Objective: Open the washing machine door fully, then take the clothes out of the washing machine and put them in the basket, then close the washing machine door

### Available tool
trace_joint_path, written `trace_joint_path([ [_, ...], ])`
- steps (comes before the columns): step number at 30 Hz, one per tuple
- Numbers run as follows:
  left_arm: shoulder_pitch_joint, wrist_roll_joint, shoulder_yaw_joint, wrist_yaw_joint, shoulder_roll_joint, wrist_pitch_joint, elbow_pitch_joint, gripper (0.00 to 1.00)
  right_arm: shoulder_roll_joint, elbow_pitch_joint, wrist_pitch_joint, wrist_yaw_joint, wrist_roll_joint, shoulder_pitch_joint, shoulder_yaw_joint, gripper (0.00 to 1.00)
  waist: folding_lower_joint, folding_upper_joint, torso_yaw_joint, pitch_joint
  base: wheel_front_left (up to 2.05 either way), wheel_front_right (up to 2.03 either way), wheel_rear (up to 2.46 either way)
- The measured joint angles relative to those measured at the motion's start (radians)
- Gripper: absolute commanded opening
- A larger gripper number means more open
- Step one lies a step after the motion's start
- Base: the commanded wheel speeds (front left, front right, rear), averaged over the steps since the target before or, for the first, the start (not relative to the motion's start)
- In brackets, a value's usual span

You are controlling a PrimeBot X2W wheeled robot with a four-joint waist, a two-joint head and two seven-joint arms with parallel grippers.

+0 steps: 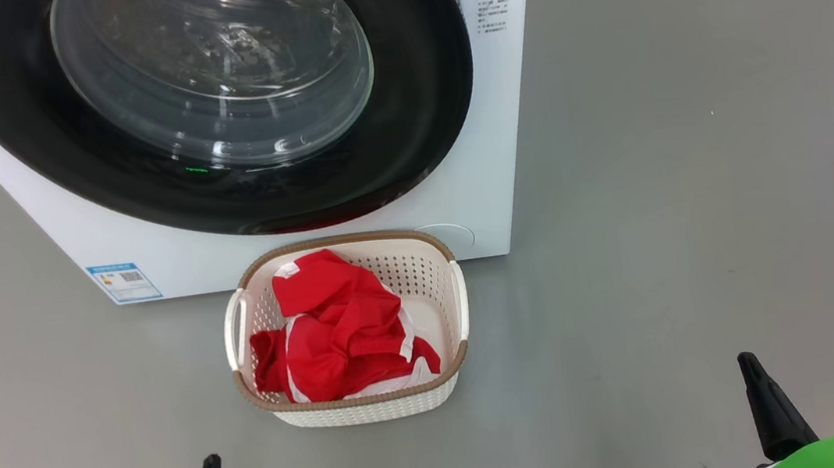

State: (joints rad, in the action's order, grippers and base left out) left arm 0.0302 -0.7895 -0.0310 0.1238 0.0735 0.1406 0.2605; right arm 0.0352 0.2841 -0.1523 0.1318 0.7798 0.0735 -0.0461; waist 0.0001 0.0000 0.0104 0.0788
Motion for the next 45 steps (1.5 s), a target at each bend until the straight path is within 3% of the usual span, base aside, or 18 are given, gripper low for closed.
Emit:
trace_joint_path([
  [45, -0.041, -0.459, 0.037, 0.0, -0.001, -0.119, 0.002, 0.0, 0.02, -0.006, 0.121, 0.0, 0.47, -0.063, -0.014, 0.0, -0.0001, 0.0, -0.006, -0.041, 0.0, 0.0, 0.0],
])
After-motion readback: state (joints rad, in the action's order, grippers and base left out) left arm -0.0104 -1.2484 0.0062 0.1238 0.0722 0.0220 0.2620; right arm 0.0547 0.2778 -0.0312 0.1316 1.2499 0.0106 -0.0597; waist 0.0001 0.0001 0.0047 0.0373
